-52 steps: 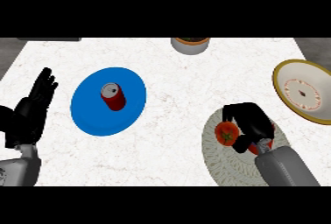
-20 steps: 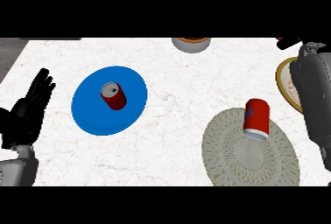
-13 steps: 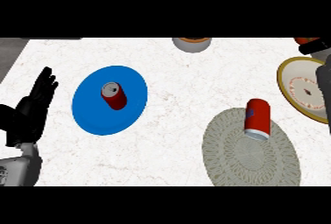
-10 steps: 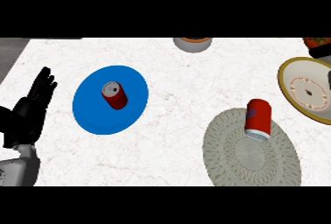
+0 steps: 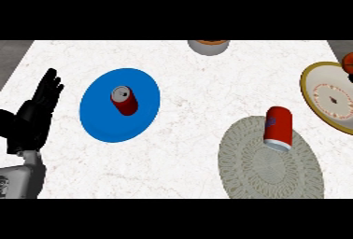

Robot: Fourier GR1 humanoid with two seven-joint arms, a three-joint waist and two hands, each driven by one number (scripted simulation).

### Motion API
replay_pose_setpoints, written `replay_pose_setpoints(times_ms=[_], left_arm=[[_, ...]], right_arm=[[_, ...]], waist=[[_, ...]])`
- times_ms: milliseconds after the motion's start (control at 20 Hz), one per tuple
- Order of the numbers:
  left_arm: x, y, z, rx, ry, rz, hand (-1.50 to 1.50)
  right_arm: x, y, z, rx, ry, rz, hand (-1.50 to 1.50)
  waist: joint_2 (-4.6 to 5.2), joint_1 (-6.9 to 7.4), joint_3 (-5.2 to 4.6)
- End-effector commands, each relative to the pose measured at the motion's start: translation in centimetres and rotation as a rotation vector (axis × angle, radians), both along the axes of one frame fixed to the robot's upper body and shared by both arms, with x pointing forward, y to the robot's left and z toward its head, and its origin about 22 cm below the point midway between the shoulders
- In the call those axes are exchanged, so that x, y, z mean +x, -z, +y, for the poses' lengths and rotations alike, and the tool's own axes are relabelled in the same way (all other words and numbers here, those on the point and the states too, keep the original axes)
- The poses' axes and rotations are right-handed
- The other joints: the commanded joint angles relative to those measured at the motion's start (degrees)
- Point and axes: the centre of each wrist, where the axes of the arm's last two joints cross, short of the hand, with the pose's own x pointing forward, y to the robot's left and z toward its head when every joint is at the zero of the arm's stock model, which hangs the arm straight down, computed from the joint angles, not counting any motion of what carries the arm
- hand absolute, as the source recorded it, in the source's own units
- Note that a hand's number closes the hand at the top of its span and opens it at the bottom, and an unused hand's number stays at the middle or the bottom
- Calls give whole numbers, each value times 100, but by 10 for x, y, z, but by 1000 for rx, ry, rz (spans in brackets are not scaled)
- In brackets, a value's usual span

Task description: Pick the tomato from the placemat and place it in the bowl

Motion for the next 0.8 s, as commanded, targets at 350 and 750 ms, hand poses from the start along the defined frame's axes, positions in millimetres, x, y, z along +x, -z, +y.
replay_pose_setpoints(times_ms=[350,750], left_arm=[[-16,4,-1,-6,9,3,0],[-10,7,-3,-6,-20,9,0]], right_arm=[[-46,53,-45,256,-39,65,-150],[-40,10,-57,388,-14,-594,-150]], waist=[[-3,51,18],[-56,-155,33]])
